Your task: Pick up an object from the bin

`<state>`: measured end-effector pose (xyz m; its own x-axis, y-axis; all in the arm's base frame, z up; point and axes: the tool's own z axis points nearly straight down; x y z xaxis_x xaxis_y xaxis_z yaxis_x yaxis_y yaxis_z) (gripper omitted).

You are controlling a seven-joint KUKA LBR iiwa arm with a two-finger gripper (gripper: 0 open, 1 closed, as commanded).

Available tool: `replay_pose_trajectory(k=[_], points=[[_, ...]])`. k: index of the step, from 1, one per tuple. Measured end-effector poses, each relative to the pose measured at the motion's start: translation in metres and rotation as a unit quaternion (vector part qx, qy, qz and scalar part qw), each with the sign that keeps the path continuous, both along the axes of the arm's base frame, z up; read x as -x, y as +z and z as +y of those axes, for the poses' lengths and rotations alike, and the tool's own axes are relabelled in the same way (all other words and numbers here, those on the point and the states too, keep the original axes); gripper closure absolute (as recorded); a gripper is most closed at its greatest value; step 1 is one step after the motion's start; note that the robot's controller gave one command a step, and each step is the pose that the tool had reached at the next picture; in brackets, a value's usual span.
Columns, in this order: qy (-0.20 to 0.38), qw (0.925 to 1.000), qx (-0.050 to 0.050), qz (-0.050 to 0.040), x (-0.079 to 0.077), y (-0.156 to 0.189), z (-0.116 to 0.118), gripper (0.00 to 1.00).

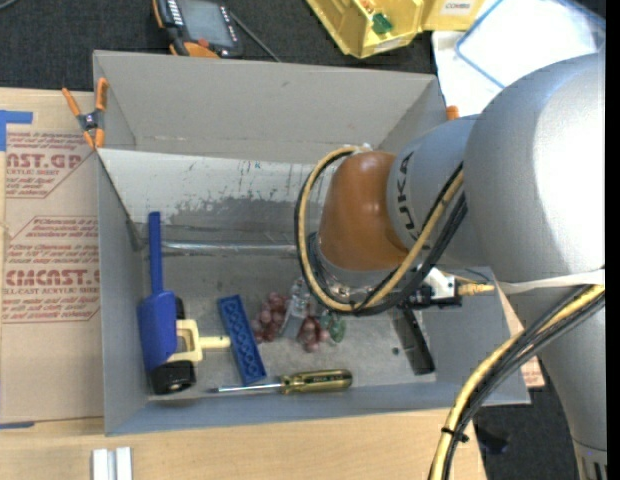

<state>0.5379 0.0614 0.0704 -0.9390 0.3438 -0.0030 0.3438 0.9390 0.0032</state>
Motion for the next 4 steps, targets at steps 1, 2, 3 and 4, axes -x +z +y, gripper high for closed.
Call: replay_pose_trajectory(k=[1, 2, 3, 4], points=[[0.000, 1.0000, 0.000, 0.0000, 0.000, 0.000, 0.000, 1.00], [0.000, 1.0000, 0.000, 0.0047, 0.003, 0.013, 0.000, 1.00], [0.000, 1.0000, 0.000, 0.0023, 0.002, 0.038, 0.000, 1.00], [0.001, 1.0000, -0.001, 0.0028, 0.002, 0.059, 0.001, 1.00]])
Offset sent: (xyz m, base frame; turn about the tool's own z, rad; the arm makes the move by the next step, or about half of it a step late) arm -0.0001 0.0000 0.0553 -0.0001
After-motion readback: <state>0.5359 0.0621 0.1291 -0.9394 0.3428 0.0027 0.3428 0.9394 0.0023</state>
